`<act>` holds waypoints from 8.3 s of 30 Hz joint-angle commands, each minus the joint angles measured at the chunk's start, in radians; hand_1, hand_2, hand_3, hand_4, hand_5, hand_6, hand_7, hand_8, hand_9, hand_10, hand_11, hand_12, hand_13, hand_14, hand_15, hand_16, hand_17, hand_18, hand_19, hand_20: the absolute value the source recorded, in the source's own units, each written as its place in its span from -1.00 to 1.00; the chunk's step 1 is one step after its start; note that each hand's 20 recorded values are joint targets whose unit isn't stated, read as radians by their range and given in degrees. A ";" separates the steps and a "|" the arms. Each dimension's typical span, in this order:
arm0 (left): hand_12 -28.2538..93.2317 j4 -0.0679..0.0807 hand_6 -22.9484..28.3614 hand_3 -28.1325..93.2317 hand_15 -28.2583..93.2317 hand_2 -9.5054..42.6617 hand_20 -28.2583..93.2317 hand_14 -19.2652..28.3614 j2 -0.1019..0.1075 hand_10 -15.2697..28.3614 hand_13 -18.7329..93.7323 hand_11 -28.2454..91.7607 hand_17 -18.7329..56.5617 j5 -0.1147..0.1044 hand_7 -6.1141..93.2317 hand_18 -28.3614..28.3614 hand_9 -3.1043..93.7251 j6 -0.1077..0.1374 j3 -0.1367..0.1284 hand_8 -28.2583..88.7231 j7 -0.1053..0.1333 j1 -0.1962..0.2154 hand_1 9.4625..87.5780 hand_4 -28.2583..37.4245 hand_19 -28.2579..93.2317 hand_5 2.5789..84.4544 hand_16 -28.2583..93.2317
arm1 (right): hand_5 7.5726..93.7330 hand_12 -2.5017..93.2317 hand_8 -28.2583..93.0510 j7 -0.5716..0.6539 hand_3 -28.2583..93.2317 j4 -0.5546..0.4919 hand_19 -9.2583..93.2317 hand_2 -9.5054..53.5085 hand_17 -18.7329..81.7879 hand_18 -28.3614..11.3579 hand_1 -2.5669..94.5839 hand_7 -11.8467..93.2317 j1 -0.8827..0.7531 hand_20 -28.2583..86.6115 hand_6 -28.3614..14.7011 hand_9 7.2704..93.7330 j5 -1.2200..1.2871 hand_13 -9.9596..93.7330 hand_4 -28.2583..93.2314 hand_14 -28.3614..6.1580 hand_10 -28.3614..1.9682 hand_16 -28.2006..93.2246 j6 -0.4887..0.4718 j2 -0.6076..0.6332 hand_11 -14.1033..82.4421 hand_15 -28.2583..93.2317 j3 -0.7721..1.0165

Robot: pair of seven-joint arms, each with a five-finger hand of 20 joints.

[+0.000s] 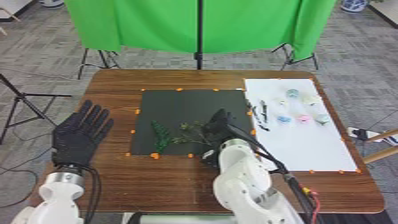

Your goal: Arrange flowers

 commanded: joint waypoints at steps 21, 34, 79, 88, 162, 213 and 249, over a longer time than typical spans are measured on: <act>-0.35 0.001 0.13 0.75 -0.07 -0.13 -0.29 0.32 -0.016 0.25 -0.15 -0.28 -0.54 -0.006 -0.65 0.44 -0.19 0.007 -0.013 -0.67 0.011 0.026 -0.46 -0.66 -0.13 -0.07 -0.59 | 0.69 -0.28 -0.47 -0.020 0.76 -0.110 1.00 -0.34 0.34 -0.92 -0.22 -0.45 -0.076 0.39 0.01 0.81 0.110 0.63 -0.86 -0.35 -0.35 0.15 -0.309 0.026 0.05 0.62 0.005; -0.35 -0.002 0.13 0.75 -0.07 -0.13 -0.29 0.32 -0.013 0.23 -0.15 -0.28 -0.54 -0.006 -0.65 0.44 -0.19 0.003 -0.016 -0.67 0.000 0.032 -0.46 -0.67 -0.13 -0.07 -0.58 | 0.66 -0.28 -0.63 -0.030 0.77 -0.097 1.00 -0.29 0.32 -0.93 -0.28 -0.48 -0.083 0.37 0.00 0.79 0.081 0.61 -0.85 -0.38 -0.39 0.15 -0.297 0.010 0.03 0.62 -0.006; -0.34 -0.020 0.17 0.73 -0.01 -0.13 -0.28 0.39 -0.030 0.31 -0.16 -0.27 -0.57 -0.033 -0.66 0.46 -0.19 0.017 -0.017 -0.67 0.039 0.061 -0.46 -0.70 -0.12 -0.04 -0.59 | 0.14 -0.63 -0.63 0.085 0.54 0.218 1.00 -1.00 0.23 -0.95 -0.08 -0.63 0.186 0.37 -0.34 0.16 -0.075 0.41 -0.93 -0.38 -0.87 -0.09 -0.248 0.126 -0.49 0.65 0.192; -0.34 -0.018 0.17 0.74 -0.02 -0.17 -0.28 0.40 -0.031 0.30 -0.16 -0.27 -0.57 -0.055 -0.66 0.46 -0.19 0.006 0.009 -0.67 0.008 0.052 -0.46 -0.69 -0.11 -0.04 -0.59 | 0.30 -0.55 -0.66 0.079 0.61 0.321 1.00 -1.00 0.24 -0.86 0.25 -0.35 0.175 0.38 0.02 0.40 -0.133 0.50 -1.00 -0.07 -0.27 0.04 -0.251 0.071 -0.26 0.60 0.166; -0.34 -0.029 0.19 0.70 -0.01 -0.22 -0.27 0.42 -0.044 0.33 -0.17 -0.27 -0.58 -0.054 -0.66 0.47 -0.18 0.010 -0.030 -0.67 0.021 0.083 -0.44 -0.78 -0.11 -0.03 -0.59 | 0.58 0.11 -0.32 -0.863 0.53 0.110 0.85 -1.00 0.06 -0.59 0.50 0.10 0.048 0.34 0.39 0.76 -0.332 0.43 -1.00 0.20 0.22 0.39 0.039 0.479 -0.40 0.41 0.123; -0.34 -0.039 0.19 0.70 0.03 -0.26 -0.27 0.40 -0.023 0.32 -0.16 -0.24 -0.57 -0.081 -0.63 0.47 -0.17 0.064 -0.041 -0.67 0.026 0.096 -0.43 -0.80 -0.09 -0.02 -0.60 | 0.34 -0.37 -0.69 -0.070 0.40 -0.156 1.00 -0.76 0.41 -0.85 -0.35 0.05 -0.118 0.26 -0.10 0.83 -0.310 0.82 -0.85 0.13 -0.23 0.06 -0.339 0.254 -0.15 0.32 0.042; -0.34 -0.036 0.20 0.70 0.03 -0.25 -0.27 0.42 -0.028 0.34 -0.16 -0.24 -0.58 -0.080 -0.63 0.47 -0.17 0.057 -0.039 -0.67 0.014 0.090 -0.43 -0.82 -0.09 -0.02 -0.60 | 0.18 -0.51 -0.30 -0.188 0.44 -0.043 1.00 -1.00 0.18 -0.84 0.23 0.09 -0.100 0.15 0.11 0.46 -0.355 0.55 -0.98 -0.01 -0.32 -0.01 -0.238 0.185 -0.25 0.27 0.004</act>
